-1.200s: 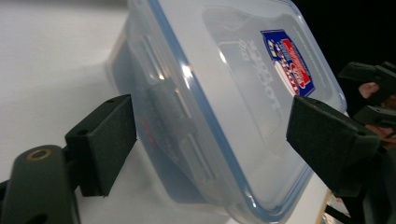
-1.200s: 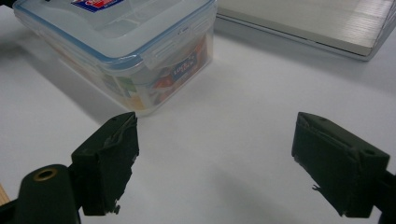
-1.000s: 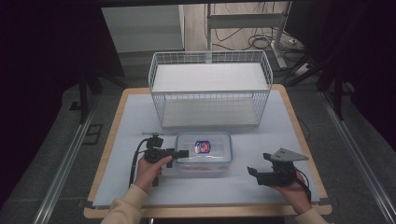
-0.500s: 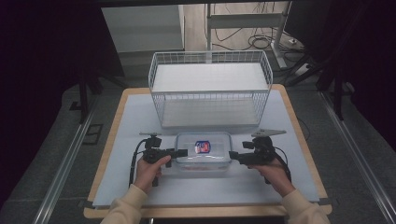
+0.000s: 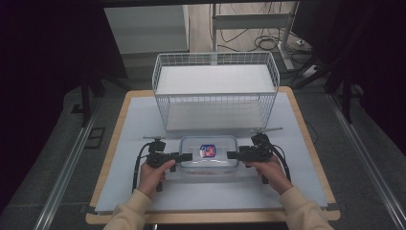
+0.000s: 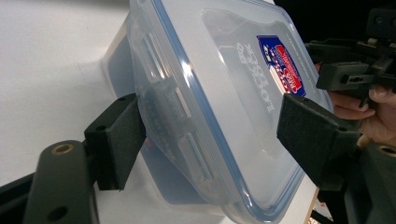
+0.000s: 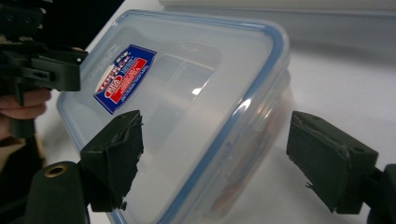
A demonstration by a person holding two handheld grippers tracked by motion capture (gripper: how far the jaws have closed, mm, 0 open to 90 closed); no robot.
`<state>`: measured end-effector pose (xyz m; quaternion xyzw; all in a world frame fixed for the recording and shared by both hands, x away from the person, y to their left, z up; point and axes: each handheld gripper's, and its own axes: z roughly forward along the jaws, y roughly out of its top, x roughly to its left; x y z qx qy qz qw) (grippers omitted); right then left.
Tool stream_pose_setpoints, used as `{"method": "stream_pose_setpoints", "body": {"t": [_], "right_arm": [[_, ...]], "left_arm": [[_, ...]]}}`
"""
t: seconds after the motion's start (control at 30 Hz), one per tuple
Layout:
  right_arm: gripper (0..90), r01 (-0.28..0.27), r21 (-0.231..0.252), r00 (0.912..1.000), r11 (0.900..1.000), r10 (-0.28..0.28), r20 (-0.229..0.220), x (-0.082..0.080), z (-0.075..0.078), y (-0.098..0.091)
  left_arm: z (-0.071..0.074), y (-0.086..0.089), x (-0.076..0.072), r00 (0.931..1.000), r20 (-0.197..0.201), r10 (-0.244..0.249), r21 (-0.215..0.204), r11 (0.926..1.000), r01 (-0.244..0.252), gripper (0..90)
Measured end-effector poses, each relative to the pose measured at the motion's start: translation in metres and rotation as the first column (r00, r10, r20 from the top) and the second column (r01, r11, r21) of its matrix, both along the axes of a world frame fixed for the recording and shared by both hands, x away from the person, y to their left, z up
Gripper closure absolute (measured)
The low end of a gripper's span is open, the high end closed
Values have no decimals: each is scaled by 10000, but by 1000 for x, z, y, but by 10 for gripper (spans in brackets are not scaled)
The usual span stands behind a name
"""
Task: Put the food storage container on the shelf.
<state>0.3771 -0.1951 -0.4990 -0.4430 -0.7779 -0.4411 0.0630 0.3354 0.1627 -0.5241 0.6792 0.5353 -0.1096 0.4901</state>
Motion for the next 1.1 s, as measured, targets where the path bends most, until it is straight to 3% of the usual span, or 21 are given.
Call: {"method": "stream_pose_setpoints", "body": {"t": [0.13,0.2,0.37,0.47,0.8,1.1], "right_arm": [[184,-305,431,9978,9986,330,-582,2,-5,4],[186,-183,475,9968,9987,220,-773,3,-6,5],[291,-101,889,9946,9960,192,-1023,3,-7,-4],[306,-144,962,9942,9953,245,-1044,2,-6,-6],[408,-176,1140,9980,9933,243,-580,-9,0,-12],[493,-264,1261,9995,9917,242,189,-32,5,-17]], "left_arm": [[0,0,0,10000,0,15,8,10000,-15,244],[0,0,0,10000,2,25,7,10000,-25,244],[0,0,-1,10000,13,9,3,10000,-9,246],[1,0,-3,9999,108,19,51,10000,-19,255],[7,2,-18,9979,609,199,94,9997,-205,330],[11,4,-38,9929,1165,232,119,9996,-247,408]]}}
